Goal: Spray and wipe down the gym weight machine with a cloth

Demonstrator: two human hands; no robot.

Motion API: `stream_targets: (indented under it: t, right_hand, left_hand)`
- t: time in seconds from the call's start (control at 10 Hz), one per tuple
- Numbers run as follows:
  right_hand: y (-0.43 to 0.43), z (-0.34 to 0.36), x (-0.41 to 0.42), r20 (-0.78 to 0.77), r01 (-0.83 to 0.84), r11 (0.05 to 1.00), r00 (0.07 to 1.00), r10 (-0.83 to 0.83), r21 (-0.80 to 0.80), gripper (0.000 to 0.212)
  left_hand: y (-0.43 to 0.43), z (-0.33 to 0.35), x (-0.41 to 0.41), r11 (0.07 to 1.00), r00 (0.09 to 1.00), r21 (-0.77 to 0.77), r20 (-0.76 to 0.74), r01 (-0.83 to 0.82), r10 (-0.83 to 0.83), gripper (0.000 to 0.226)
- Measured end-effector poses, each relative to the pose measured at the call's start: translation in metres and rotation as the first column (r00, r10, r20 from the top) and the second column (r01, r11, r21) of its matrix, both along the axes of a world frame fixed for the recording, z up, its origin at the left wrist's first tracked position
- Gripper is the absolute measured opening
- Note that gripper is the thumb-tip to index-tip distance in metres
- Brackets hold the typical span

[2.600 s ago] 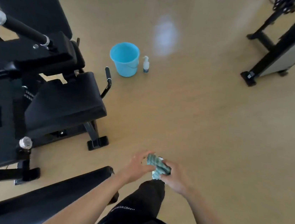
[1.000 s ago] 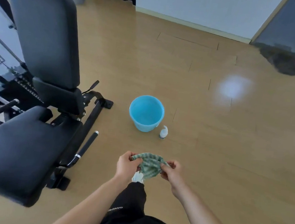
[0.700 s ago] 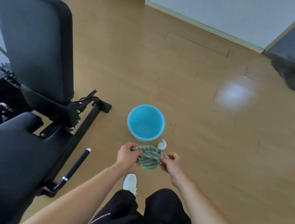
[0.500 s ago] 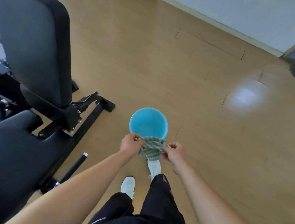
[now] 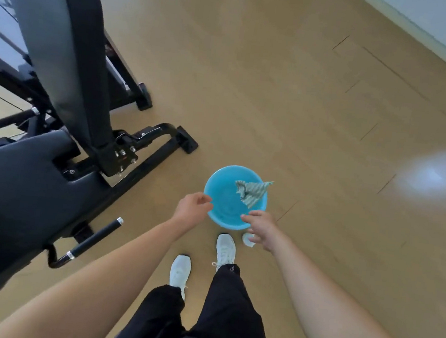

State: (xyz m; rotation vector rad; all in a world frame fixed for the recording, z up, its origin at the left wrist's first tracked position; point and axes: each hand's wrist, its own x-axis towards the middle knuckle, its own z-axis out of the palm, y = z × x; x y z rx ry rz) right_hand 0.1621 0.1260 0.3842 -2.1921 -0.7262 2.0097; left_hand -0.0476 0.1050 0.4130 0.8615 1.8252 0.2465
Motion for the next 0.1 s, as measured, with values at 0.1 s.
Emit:
stream_targets:
  t: [0.1]
  right_hand:
    - [0.0052, -0.0080, 0.0016, 0.060, -0.115, 0.993, 0.992, 0.112, 0.040, 0.039]
  left_hand:
    - [-0.0102, 0.0039, -0.0080, 0.997, 0.996, -0.012, 0.025, -0.082, 0.082, 0.025]
